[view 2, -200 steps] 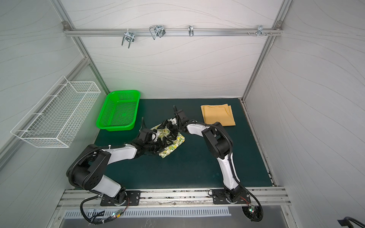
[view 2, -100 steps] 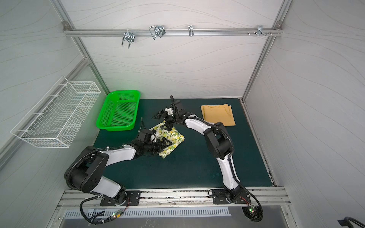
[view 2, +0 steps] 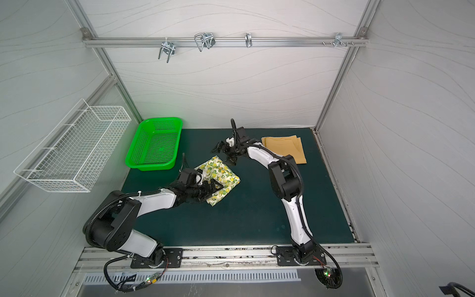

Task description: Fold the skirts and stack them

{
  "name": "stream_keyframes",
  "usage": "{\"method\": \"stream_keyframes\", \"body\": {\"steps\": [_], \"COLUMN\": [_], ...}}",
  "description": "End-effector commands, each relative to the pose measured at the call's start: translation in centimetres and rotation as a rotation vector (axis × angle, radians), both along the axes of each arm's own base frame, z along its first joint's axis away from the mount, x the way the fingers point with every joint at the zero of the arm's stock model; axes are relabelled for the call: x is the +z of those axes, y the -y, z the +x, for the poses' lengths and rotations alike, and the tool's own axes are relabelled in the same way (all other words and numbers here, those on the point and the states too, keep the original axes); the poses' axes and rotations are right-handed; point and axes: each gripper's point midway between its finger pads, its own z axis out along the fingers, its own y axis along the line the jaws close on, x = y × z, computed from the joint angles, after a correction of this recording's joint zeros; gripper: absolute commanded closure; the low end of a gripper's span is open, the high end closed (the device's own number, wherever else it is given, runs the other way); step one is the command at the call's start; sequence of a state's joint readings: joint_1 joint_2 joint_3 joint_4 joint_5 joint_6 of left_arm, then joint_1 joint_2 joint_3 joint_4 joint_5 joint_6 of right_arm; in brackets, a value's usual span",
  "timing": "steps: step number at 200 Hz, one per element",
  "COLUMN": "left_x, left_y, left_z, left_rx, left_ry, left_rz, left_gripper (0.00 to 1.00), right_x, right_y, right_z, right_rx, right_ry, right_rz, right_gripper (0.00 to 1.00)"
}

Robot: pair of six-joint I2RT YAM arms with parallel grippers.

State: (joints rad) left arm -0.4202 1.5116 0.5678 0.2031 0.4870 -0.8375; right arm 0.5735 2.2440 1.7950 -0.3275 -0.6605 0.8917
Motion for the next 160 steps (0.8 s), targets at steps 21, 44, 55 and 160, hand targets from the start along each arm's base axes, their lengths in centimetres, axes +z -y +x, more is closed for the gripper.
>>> {"method": "stream_keyframes", "body": {"steps": [21, 44, 55, 160], "left_x": [-2.7, -2.6, -2.6, -2.8], "left_y": [-1.7, -1.9, -1.9, -2.6], "left_z": [-1.2, -1.2, -1.1, 0.0], "left_rx": [0.026, 0.027, 0.028, 0.034], "left_ry": [-0.092, -0.093, -0.092, -0.108], "left_rz": [0.094, 0.101, 0.104, 0.129], "left_gripper": [0.01, 0.01, 0.01, 0.01], "right_x": [-2.7, -3.2, -3.0, -0.8], "right_y": [-0.1, 0.0, 0.0, 0.3], "right_z": [-0.9, -1.5, -1.9, -7.5], "right_rx": [0.04, 0.045, 0.049, 0.087], "right_ry": [-0.029, -0.037, -0.033, -0.028], "right_rz": [-0.044, -0.034, -0.027, 0.062], "right_gripper": [0.01, 0.01, 0.01, 0.01]}}
